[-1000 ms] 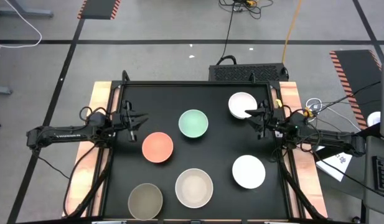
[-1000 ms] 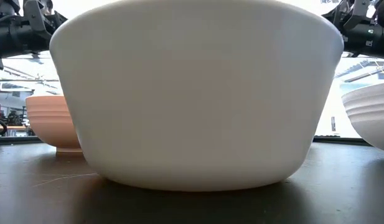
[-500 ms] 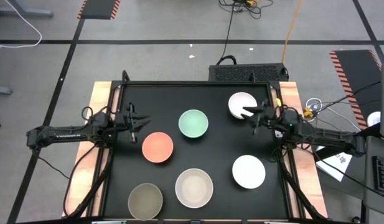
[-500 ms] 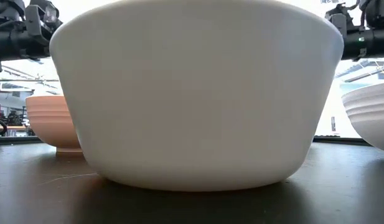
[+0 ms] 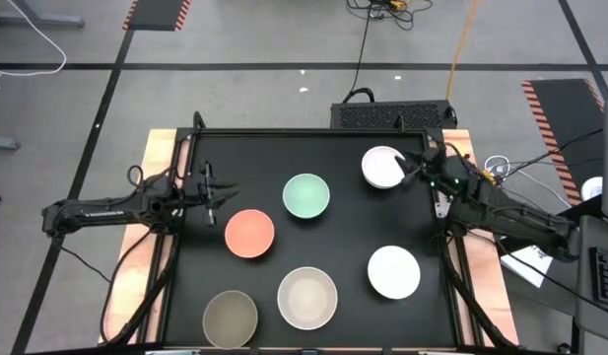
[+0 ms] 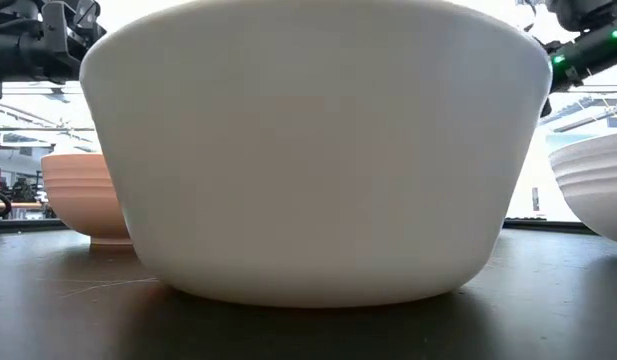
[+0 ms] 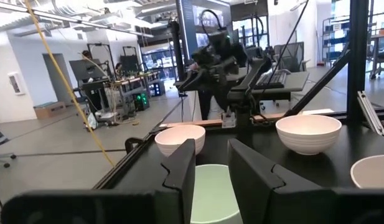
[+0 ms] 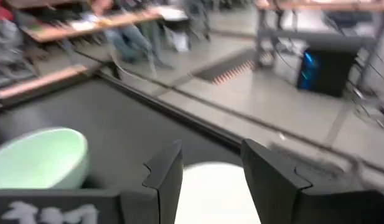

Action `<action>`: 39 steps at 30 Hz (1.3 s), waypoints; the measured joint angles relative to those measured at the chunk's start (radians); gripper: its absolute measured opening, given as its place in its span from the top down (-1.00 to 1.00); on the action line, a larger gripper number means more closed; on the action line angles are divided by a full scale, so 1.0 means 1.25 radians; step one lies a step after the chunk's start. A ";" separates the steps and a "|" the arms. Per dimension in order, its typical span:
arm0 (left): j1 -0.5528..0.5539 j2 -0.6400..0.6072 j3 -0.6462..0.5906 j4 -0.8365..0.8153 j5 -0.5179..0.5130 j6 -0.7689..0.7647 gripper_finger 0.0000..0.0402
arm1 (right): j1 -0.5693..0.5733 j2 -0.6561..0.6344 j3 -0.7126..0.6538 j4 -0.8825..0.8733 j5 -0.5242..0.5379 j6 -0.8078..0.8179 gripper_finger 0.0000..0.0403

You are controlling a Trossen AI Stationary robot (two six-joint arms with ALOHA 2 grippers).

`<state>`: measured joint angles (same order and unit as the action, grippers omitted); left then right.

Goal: Nest bowls inside each other
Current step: Stack the white bowl on the light green bowl

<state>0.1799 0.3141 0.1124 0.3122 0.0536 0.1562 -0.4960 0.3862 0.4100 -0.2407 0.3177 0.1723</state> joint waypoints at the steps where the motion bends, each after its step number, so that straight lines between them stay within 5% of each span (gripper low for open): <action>1: 0.000 0.000 0.000 -0.001 -0.001 0.000 0.52 | -0.013 0.019 0.019 -0.028 -0.002 0.006 0.23; 14: 0.000 0.000 0.002 -0.019 -0.001 -0.016 0.52 | -0.137 0.222 0.110 -0.139 -0.028 -0.011 0.23; 24: 0.000 0.000 0.002 -0.017 -0.001 -0.024 0.52 | -0.252 0.258 0.116 -0.164 -0.123 -0.014 0.23; 39: 0.000 0.000 0.002 0.037 -0.002 -0.042 0.52 | -0.261 0.258 0.116 -0.110 -0.131 -0.047 0.23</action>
<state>0.1799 0.3138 0.1143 0.3590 0.0517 0.1035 -0.8219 0.7090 0.5552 -0.3787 0.1533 0.1136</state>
